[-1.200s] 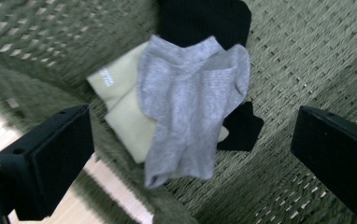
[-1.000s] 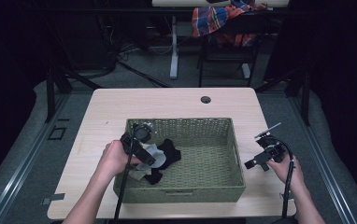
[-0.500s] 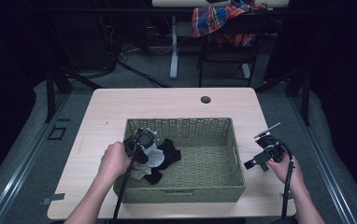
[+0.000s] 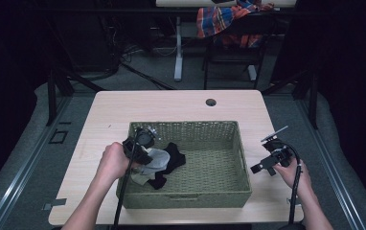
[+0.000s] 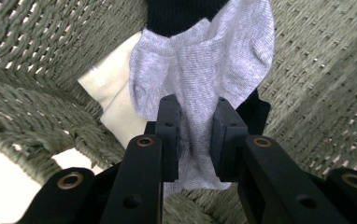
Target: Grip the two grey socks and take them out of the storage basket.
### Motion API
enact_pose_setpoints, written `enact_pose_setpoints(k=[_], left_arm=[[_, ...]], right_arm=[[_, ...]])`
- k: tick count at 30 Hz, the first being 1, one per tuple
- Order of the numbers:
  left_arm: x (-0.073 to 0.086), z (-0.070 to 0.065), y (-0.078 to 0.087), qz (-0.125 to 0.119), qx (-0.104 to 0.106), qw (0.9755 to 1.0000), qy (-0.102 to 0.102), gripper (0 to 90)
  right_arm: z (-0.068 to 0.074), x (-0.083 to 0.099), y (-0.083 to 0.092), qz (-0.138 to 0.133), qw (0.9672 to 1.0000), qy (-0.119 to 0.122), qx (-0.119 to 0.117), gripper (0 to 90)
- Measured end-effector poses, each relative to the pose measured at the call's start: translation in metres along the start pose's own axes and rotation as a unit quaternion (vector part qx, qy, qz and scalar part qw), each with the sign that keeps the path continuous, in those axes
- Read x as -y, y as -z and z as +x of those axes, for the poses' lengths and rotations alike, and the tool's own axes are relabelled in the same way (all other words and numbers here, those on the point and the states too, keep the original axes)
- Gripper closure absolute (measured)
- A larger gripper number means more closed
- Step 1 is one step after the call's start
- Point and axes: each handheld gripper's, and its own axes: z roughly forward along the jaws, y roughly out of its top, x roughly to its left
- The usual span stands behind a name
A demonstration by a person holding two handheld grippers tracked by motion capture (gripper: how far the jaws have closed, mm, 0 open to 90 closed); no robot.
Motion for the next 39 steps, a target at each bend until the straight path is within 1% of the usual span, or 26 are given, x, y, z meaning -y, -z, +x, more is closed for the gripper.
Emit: enact_pose_setpoints(k=[2, 3, 4, 5, 6, 10, 12, 13, 14, 15, 16, 17, 19, 20, 21, 23, 24, 25, 28, 32, 33, 34, 35, 36, 38, 39], left_arm=[[0.001, 0.002, 0.006, -0.003, 0.001, 1.0, 0.002, 76.6], [0.001, 0.002, 0.008, -0.008, 0.002, 0.9999, 0.007, 76.7], [0.001, 0.003, 0.011, -0.01, -0.001, 0.9999, 0.007, 76.6], [0.001, 0.003, 0.013, -0.009, -0.004, 0.9999, 0.007, 76.6], [0.0, 0.004, 0.015, -0.009, -0.008, 0.9999, 0.007, 76.6], [-0.005, 0.004, 0.022, -0.009, -0.004, 1.0, -0.001, 76.7], [-0.007, 0.006, 0.024, -0.008, -0.003, 1.0, -0.001, 77.1], [-0.009, 0.008, 0.025, -0.01, -0.001, 1.0, -0.001, 77.4], [-0.01, 0.009, 0.025, -0.009, 0.002, 1.0, -0.001, 77.5], [-0.012, 0.01, 0.026, -0.006, 0.006, 1.0, 0.0, 77.4], [-0.013, 0.011, 0.026, -0.007, 0.008, 0.9999, -0.001, 77.4], [-0.013, 0.011, 0.026, -0.007, 0.008, 0.9999, -0.001, 77.4], [-0.018, 0.014, 0.027, -0.002, 0.016, 0.9999, -0.003, 77.4], [-0.02, 0.015, 0.028, -0.003, 0.018, 0.9998, -0.004, 78.0], [-0.022, 0.016, 0.029, -0.004, 0.02, 0.9998, -0.005, 78.5], [-0.026, 0.018, 0.031, -0.004, 0.021, 0.9997, -0.008, 79.0], [-0.027, 0.019, 0.033, -0.002, 0.021, 0.9997, -0.01, 79.1], [-0.029, 0.019, 0.034, 0.001, 0.022, 0.9997, -0.013, 79.1], [-0.033, 0.021, 0.039, 0.001, 0.022, 0.9996, -0.015, 79.5], [-0.037, 0.023, 0.046, 0.002, 0.021, 0.9996, -0.019, 79.7], [-0.038, 0.024, 0.048, 0.003, 0.022, 0.9996, -0.019, 79.7], [-0.038, 0.024, 0.049, 0.001, 0.019, 0.9996, -0.019, 79.8], [-0.039, 0.026, 0.052, 0.003, 0.02, 0.9996, -0.02, 79.7], [-0.04, 0.026, 0.054, 0.002, 0.021, 0.9996, -0.019, 79.8], [-0.04, 0.028, 0.057, 0.0, 0.018, 0.9997, -0.019, 79.7], [-0.04, 0.029, 0.059, 0.002, 0.02, 0.9996, -0.02, 79.7]], right_arm=[[-0.001, -0.001, 0.002, 0.014, 0.9998, 0.012, -0.001, 0.6], [0.0, 0.0, 0.0, 0.002, 1.0, 0.003, -0.002, 0.6], [0.001, 0.0, 0.0, -0.001, 1.0, 0.001, -0.001, 0.6], [-0.001, -0.001, 0.002, 0.008, 0.9999, 0.009, -0.003, 0.6], [0.0, 0.0, 0.002, 0.002, 1.0, 0.004, -0.004, 0.6], [0.001, 0.0, 0.001, -0.001, 1.0, 0.0, -0.002, 0.6], [0.0, -0.001, 0.002, 0.014, 0.9998, 0.012, -0.006, 0.5], [0.0, 0.0, 0.001, 0.003, 0.9999, 0.004, -0.012, 0.6], [0.0, 0.0, 0.001, 0.001, 0.9999, 0.002, -0.013, 0.5], [0.0, 0.0, 0.0, 0.001, 1.0, 0.001, -0.007, 0.5], [0.0, 0.0, 0.001, 0.007, 0.9999, 0.006, -0.006, 0.5], [0.0, 0.001, 0.001, 0.002, 1.0, 0.003, -0.006, 0.6], [-0.001, 0.0, 0.003, 0.012, 0.9998, 0.012, -0.006, 0.6], [0.0, 0.0, 0.001, 0.0, 1.0, 0.002, -0.007, 0.6], [0.001, 0.0, 0.001, -0.001, 1.0, 0.001, -0.003, 0.5], [0.0, -0.001, 0.002, 0.01, 0.9999, 0.009, -0.006, 0.5], [0.0, -0.001, 0.003, 0.012, 0.9998, 0.011, -0.013, 0.5], [0.001, 0.0, 0.001, -0.003, 0.9999, -0.001, -0.013, 0.6], [0.0, 0.0, 0.001, 0.0, 1.0, 0.002, -0.004, 0.5], [0.001, 0.0, 0.001, -0.001, 1.0, 0.001, -0.004, 0.5], [0.0, 0.0, 0.001, 0.002, 1.0, 0.003, -0.006, 0.5], [0.001, 0.0, 0.001, -0.003, 0.9999, -0.001, -0.012, 0.5], [0.0, 0.0, 0.002, 0.001, 1.0, 0.004, -0.008, 0.5], [0.001, 0.0, 0.002, -0.002, 1.0, 0.001, -0.003, 0.6], [-0.001, -0.001, 0.003, 0.013, 0.9998, 0.013, -0.004, 0.5], [0.0, 0.0, 0.002, 0.001, 1.0, 0.004, -0.005, 0.5]])
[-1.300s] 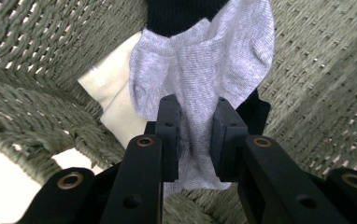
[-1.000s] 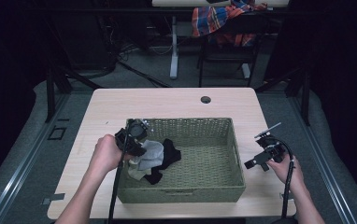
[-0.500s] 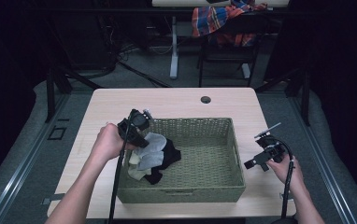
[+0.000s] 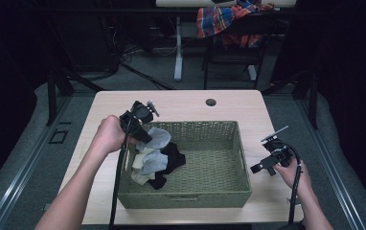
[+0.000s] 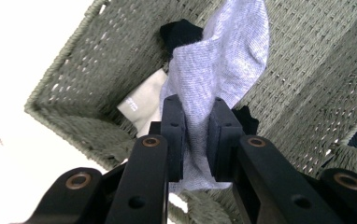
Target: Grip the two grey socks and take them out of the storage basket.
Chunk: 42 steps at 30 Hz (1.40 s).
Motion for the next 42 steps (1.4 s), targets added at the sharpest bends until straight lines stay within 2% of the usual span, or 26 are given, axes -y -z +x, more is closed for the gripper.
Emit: enact_pose_setpoints(k=[1, 4, 5, 10, 12, 17, 18, 19, 20, 21, 24, 27, 30, 32, 42], left_arm=[[0.0, 0.001, 0.002, 0.001, 0.0, 1.0, 0.001, 79.8], [-0.001, 0.003, 0.007, 0.0, -0.004, 1.0, 0.002, 79.8], [-0.002, 0.004, 0.009, -0.003, -0.007, 1.0, 0.003, 79.8], [-0.002, 0.009, 0.02, -0.005, -0.012, 0.9999, 0.005, 79.8], [-0.001, 0.01, 0.023, -0.008, -0.016, 0.9998, 0.009, 79.8], [0.002, 0.015, 0.031, -0.012, -0.024, 0.9995, 0.016, 79.8], [0.002, 0.016, 0.032, -0.009, -0.024, 0.9996, 0.015, 79.8], [0.004, 0.016, 0.033, -0.012, -0.026, 0.9995, 0.017, 79.8], [0.005, 0.017, 0.034, -0.01, -0.025, 0.9995, 0.018, 79.8], [0.006, 0.018, 0.034, -0.012, -0.026, 0.9994, 0.021, 79.8], [0.01, 0.021, 0.036, -0.012, -0.028, 0.9991, 0.029, 79.8], [0.015, 0.025, 0.038, -0.01, -0.03, 0.9989, 0.034, 79.8], [0.021, 0.03, 0.041, -0.015, -0.035, 0.9984, 0.043, 79.8], [0.025, 0.033, 0.043, -0.015, -0.037, 0.9981, 0.047, 79.8], [0.05, 0.047, 0.051, -0.011, -0.047, 0.9958, 0.077, 79.8]], right_arm=[[0.001, 0.0, 0.0, -0.002, 1.0, -0.002, 0.002, 0.6], [-0.001, -0.001, 0.002, 0.013, 0.9998, 0.012, 0.002, 0.5], [0.0, 0.0, 0.0, -0.002, 1.0, -0.002, 0.001, 0.5], [0.001, 0.0, -0.001, -0.002, 1.0, -0.003, 0.002, 0.5], [-0.001, -0.002, 0.001, 0.014, 0.9999, 0.01, 0.001, 0.5], [0.001, 0.0, -0.001, -0.002, 1.0, -0.003, 0.002, 0.6], [0.001, 0.0, -0.001, -0.003, 1.0, -0.005, -0.008, 0.5], [0.0, -0.001, 0.0, 0.006, 1.0, 0.003, 0.0, 0.6], [0.0, -0.002, 0.001, 0.013, 0.9999, 0.008, -0.003, 0.5], [0.0, -0.002, 0.001, 0.014, 0.9998, 0.01, -0.003, 0.6], [0.001, 0.0, -0.001, -0.004, 1.0, -0.005, -0.007, 0.6], [0.0, -0.002, 0.001, 0.014, 0.9999, 0.009, -0.002, 0.6], [0.001, -0.001, 0.0, 0.0, 1.0, -0.002, -0.008, 0.6], [0.0, -0.002, 0.001, 0.014, 0.9999, 0.009, -0.002, 0.6], [0.0, -0.002, 0.001, 0.011, 0.9999, 0.007, -0.003, 0.6]])
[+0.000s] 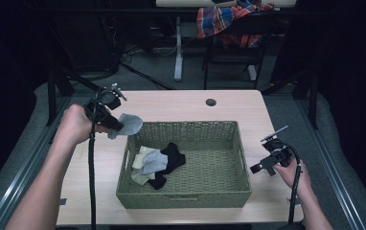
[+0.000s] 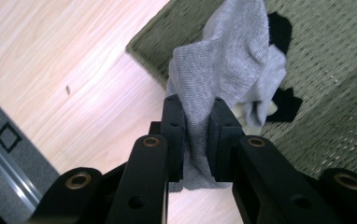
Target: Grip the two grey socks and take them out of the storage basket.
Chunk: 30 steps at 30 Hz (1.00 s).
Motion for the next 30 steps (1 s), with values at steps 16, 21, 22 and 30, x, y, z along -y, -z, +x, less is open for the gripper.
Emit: enact_pose_setpoints(k=[16, 21, 22, 30], left_arm=[[0.037, 0.024, 0.012, -0.001, -0.029, 0.9983, 0.05, 79.8], [0.05, 0.031, 0.009, 0.004, -0.042, 0.9969, 0.066, 79.8], [0.053, 0.033, 0.008, 0.007, -0.045, 0.9966, 0.068, 79.8], [0.069, 0.043, -0.007, 0.011, -0.058, 0.9935, 0.097, 79.8]], right_arm=[[0.002, 0.001, 0.0, -0.016, 0.9998, -0.01, 0.006, 0.5], [0.0, 0.0, 0.002, -0.003, 1.0, 0.001, 0.005, 0.5], [0.0, 0.0, 0.001, -0.005, 1.0, 0.0, 0.005, 0.5], [-0.001, 0.0, 0.001, -0.003, 1.0, -0.001, 0.007, 0.7]])
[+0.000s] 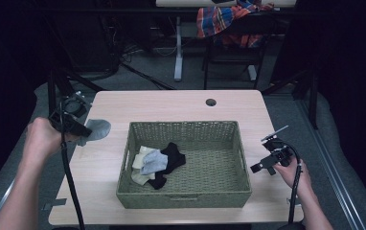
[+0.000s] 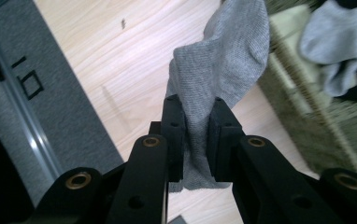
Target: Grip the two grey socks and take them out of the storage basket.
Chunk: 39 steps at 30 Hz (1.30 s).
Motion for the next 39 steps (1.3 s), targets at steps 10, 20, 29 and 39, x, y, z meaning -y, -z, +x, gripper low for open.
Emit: enact_pose_setpoints(k=[10, 20, 29, 39], left_arm=[[0.018, 0.001, -0.036, 0.003, -0.003, 0.9993, 0.037, 79.7], [0.034, -0.001, -0.072, -0.001, 0.002, 0.9976, 0.069, 79.9], [0.042, -0.004, -0.095, 0.007, 0.014, 0.9966, 0.081, 80.1], [0.048, -0.003, -0.111, 0.004, 0.021, 0.9959, 0.088, 80.0]], right_arm=[[0.003, 0.001, -0.003, -0.014, 0.9998, -0.011, -0.004, 0.8], [0.001, -0.001, 0.0, 0.007, 1.0, 0.005, -0.001, 0.8], [0.002, 0.0, -0.002, -0.006, 1.0, -0.004, -0.002, 0.8], [0.003, -0.001, 0.0, 0.008, 0.9999, 0.009, 0.002, 0.8]])
